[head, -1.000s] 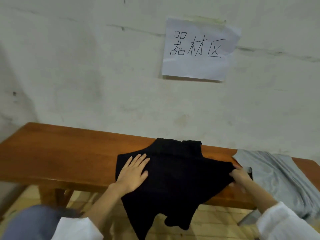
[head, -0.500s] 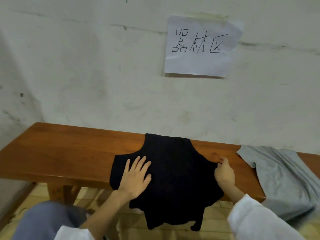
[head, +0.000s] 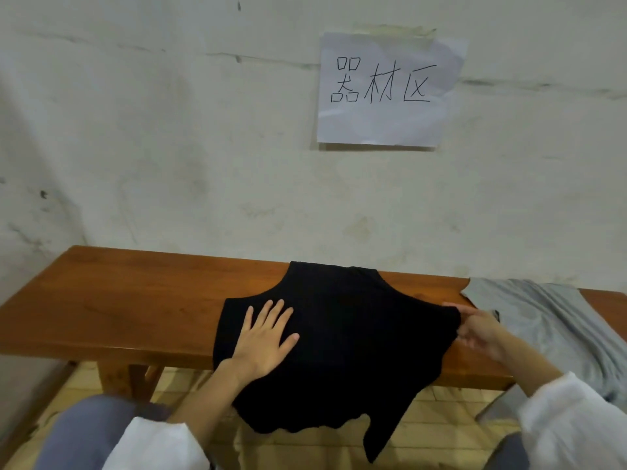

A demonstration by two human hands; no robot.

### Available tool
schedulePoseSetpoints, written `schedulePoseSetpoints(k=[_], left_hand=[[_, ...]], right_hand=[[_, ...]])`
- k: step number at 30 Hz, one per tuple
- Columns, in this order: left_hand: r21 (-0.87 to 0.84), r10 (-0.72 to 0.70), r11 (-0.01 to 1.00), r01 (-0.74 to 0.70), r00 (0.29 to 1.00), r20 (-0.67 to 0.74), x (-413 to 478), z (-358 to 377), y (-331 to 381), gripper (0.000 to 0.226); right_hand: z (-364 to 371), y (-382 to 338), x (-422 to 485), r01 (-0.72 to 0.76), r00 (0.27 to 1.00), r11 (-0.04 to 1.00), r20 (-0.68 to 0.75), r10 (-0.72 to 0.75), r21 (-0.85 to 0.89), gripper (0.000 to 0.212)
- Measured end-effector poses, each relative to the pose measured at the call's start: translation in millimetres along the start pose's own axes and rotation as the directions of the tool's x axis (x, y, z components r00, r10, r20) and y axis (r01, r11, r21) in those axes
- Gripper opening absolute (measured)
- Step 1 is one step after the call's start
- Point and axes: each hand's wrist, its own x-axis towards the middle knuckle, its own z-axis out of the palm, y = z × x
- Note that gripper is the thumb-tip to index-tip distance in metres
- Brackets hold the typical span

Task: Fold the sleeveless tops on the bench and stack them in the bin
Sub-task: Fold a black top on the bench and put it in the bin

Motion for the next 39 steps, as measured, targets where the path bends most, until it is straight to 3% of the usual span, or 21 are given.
schedulePoseSetpoints(k=[2,3,4,6,8,9,11,14,17,21,24,27,31,33,35,37,39], left_hand=[[-0.004,0.039,0.999,-0.039,0.999,0.022,-5,0,3,0.108],[-0.007,0.054,0.999,-0.054,0.998,0.021,-7,-1,6,0.103],[-0.019,0.053,0.998,-0.054,0.999,-0.009,-7,-1,8,0.095],[-0.02,0.015,1.0,-0.017,0.995,-0.094,-6,0,13,0.077],[0.008,-0.025,1.0,0.026,0.993,-0.116,-3,7,19,0.058],[0.019,-0.033,0.999,0.036,0.992,-0.125,-2,10,21,0.052],[0.021,-0.038,0.999,0.041,0.988,-0.148,0,15,21,0.049],[0.067,-0.025,0.997,0.034,0.99,-0.138,15,15,12,0.058],[0.034,-0.045,0.998,0.048,0.993,-0.106,42,7,5,0.077],[0.052,-0.048,0.997,0.055,0.992,-0.119,67,5,2,0.083],[0.033,-0.072,0.996,0.078,0.986,-0.15,64,5,3,0.071],[-0.094,-0.176,0.984,0.153,0.925,-0.335,55,2,-1,0.052],[-0.066,-0.151,0.988,0.14,0.964,-0.218,57,0,-15,0.055],[-0.03,-0.139,0.99,0.136,0.975,-0.175,62,-3,-19,0.056],[-0.098,-0.134,0.988,0.115,0.966,-0.221,60,-6,-17,0.051],[-0.289,-0.152,0.957,0.024,0.89,-0.43,45,-10,-11,0.037],[-0.444,-0.163,0.881,-0.161,0.778,-0.607,17,-17,2,0.023]], right_hand=[[2,15,5,0.036,0.972,0.987,-0.224,-0.071,-0.158,0.026],[10,21,3,0.067,0.935,0.94,-0.307,-0.176,-0.334,0.019],[21,30,-1,0.111,0.895,0.85,-0.32,-0.311,-0.515,0.025],[58,50,-21,0.329,0.807,0.629,-0.136,-0.574,-0.704,0.042],[102,68,-44,0.47,0.776,0.435,0.125,-0.618,-0.768,0.051],[119,77,-52,0.463,0.802,0.371,0.202,-0.562,-0.805,0.066],[137,86,-46,0.376,0.835,0.253,0.208,-0.509,-0.891,0.104],[136,81,-25,0.339,0.837,0.186,0.206,-0.506,-0.922,0.099],[130,57,6,0.357,0.853,0.155,0.253,-0.456,-0.921,0.097],[127,36,38,0.379,0.85,0.142,0.283,-0.444,-0.914,0.09],[125,35,42,0.39,0.842,0.126,0.299,-0.448,-0.912,0.074],[124,38,37,0.412,0.826,0.134,0.308,-0.472,-0.901,0.081],[121,34,36,0.401,0.851,0.157,0.304,-0.428,-0.903,0.086],[118,20,33,0.418,0.887,0.237,0.336,-0.318,-0.877,0.09],[114,5,23,0.445,0.888,0.398,0.338,-0.31,-0.802,0.084],[108,0,2,0.541,0.823,0.489,0.31,-0.476,-0.684,0.065],[103,10,-33,0.712,0.67,0.455,0.326,-0.667,-0.535,0.032]])
